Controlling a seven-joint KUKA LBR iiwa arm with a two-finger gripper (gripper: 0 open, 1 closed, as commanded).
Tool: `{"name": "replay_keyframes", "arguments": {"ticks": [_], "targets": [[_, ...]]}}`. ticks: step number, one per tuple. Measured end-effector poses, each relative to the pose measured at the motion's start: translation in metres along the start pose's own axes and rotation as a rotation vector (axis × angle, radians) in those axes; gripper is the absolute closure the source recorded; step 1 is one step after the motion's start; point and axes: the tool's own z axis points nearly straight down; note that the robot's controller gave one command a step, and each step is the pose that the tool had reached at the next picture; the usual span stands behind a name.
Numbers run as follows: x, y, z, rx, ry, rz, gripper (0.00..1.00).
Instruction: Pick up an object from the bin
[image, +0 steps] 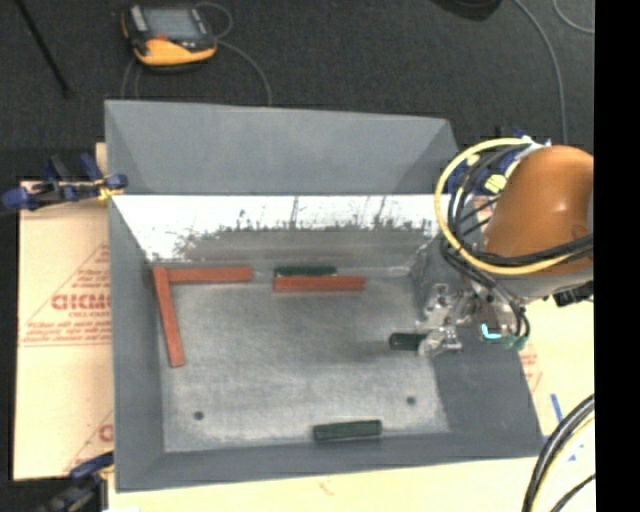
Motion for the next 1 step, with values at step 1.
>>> {"name": "replay_keyframes", "arguments": {"ticks": [1], "targets": [[-0.0018, 0.0005, -0.0043, 0.001, -0.008, -0.005, 1.00]]}}
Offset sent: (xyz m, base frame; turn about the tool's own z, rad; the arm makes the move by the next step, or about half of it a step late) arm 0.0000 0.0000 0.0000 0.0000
